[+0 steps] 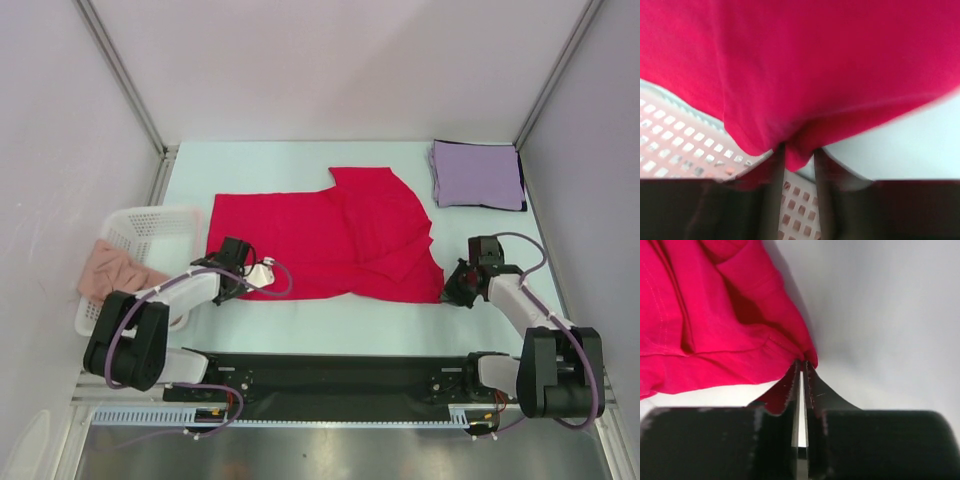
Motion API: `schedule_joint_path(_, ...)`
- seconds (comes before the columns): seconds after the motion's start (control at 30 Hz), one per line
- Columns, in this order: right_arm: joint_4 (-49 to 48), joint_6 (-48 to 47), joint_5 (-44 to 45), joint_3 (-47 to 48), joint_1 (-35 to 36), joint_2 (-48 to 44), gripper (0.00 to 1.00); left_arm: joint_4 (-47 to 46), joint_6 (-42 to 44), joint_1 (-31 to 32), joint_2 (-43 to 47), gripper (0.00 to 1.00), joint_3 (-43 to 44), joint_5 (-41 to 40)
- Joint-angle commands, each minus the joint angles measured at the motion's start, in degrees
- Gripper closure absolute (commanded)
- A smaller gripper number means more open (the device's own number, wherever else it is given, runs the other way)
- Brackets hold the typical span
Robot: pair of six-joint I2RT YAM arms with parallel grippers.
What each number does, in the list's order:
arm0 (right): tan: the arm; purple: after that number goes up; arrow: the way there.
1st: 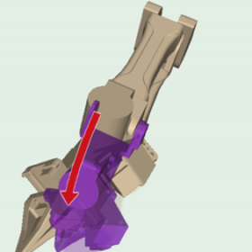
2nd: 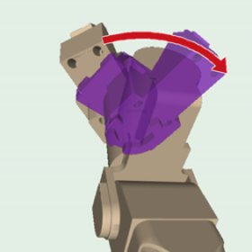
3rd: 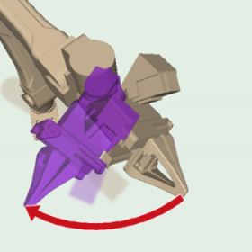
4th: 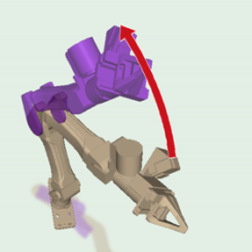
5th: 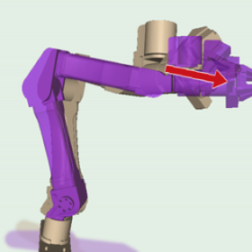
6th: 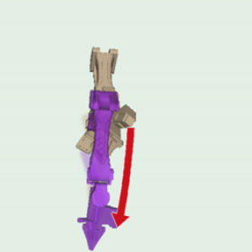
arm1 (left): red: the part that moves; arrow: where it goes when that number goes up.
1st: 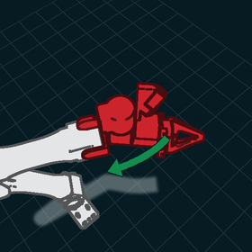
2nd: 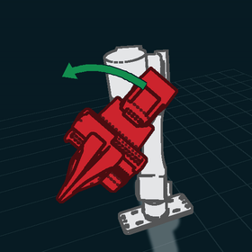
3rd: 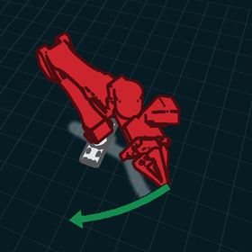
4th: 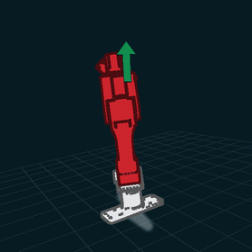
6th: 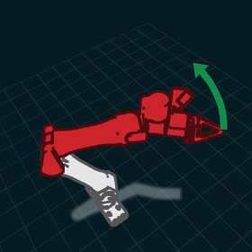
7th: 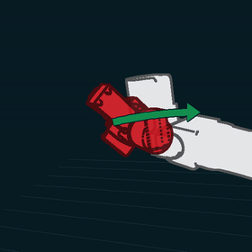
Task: Fold and stack the t-shirts
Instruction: Fold the tshirt
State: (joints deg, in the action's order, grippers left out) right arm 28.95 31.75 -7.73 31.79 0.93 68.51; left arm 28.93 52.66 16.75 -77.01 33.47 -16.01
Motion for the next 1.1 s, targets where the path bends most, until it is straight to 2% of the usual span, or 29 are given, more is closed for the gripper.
schedule_joint_path(0.0, -0.04, 0.60, 1.75, 0.11, -2.86, -1.97, 0.99, -7.04, -0.45, 0.03, -2.70, 0.77, -3.06, 0.45)
schedule_joint_path(0.03, 0.31, 0.60, 1.75, 0.03, -3.47, -3.11, 1.00, -6.61, -0.81, 0.03, -2.96, 0.99, -2.98, 0.45)
schedule_joint_path(0.2, 2.86, 1.38, 2.10, -0.06, -7.43, -6.98, 1.00, -3.44, 0.77, -0.49, 1.06, 1.00, -3.76, 1.07)
schedule_joint_path(0.37, 6.11, 4.72, 3.24, -0.24, -9.36, -10.14, 1.00, 4.54, 2.01, -1.64, 6.52, 1.00, -0.87, 3.35)
schedule_joint_path(0.53, 10.07, 8.50, 7.62, 0.81, -9.63, -13.40, 1.00, 11.84, 1.04, -1.64, 7.40, 0.99, 1.24, 7.04)
schedule_joint_path(0.83, 16.13, 16.85, 18.00, 0.55, -9.72, -22.09, 1.00, 16.94, 3.41, -1.64, 5.39, 1.00, 1.76, 6.87)
schedule_joint_path(0.87, 16.92, 17.38, 18.53, 0.55, -9.80, -22.63, 0.98, 17.91, 3.93, -1.64, 5.30, 0.96, 2.29, 7.13)
schedule_joint_path(0.9, 17.45, 17.56, 19.15, 0.38, -9.81, -23.24, 0.91, 18.79, 4.20, -1.64, 5.12, 0.89, 2.91, 7.39)
schedule_joint_path(0.93, 17.28, 17.91, 19.50, 0.29, -9.89, -24.55, 0.72, 20.19, 4.11, -1.64, 4.94, 0.61, 4.39, 8.09)
schedule_joint_path(0.97, 17.02, 17.91, 19.33, 0.46, -9.89, -25.09, 0.66, 21.16, 4.11, -1.64, 4.86, 0.47, 5.36, 8.62)
schedule_joint_path(1.0, 15.28, 17.21, 18.89, 1.07, -9.89, -25.61, 0.63, 22.21, 4.03, -1.64, 4.77, 0.27, 6.50, 9.41)
schedule_joint_path(1.07, 11.68, 12.48, 15.04, 2.22, -9.81, -25.80, 0.58, 25.64, 3.42, -1.64, 4.50, 0.19, 10.72, 11.35)
